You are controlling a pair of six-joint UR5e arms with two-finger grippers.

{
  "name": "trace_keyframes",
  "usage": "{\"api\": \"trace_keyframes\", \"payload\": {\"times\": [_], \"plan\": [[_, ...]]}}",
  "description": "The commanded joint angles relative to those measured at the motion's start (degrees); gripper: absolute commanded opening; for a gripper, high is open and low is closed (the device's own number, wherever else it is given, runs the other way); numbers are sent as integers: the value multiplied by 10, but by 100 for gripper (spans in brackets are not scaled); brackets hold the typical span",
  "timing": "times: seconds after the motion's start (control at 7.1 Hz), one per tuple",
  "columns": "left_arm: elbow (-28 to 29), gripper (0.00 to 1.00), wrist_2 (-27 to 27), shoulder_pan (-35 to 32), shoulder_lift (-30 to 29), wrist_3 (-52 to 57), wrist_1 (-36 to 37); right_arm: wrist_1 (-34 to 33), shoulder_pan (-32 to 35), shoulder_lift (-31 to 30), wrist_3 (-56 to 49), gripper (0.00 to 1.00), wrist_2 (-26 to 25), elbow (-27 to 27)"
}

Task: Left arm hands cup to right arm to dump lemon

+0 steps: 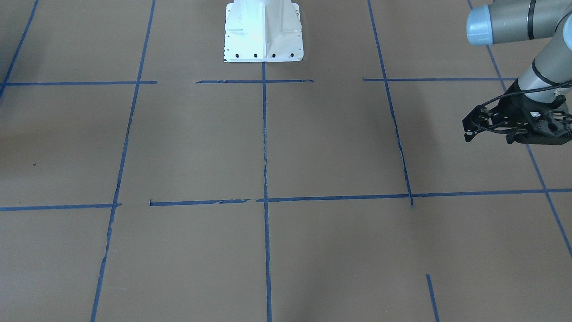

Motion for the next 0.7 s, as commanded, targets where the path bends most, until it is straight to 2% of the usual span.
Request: {"api": "trace_keyframes", "payload": {"times": [0.0,0.56], "plan": [[0,100,0,0,0,0,0,47,1,4,109,10,-30,-22],[-5,100,0,0,1,0,1,60,2,5,219,10,-49,-30]]}}
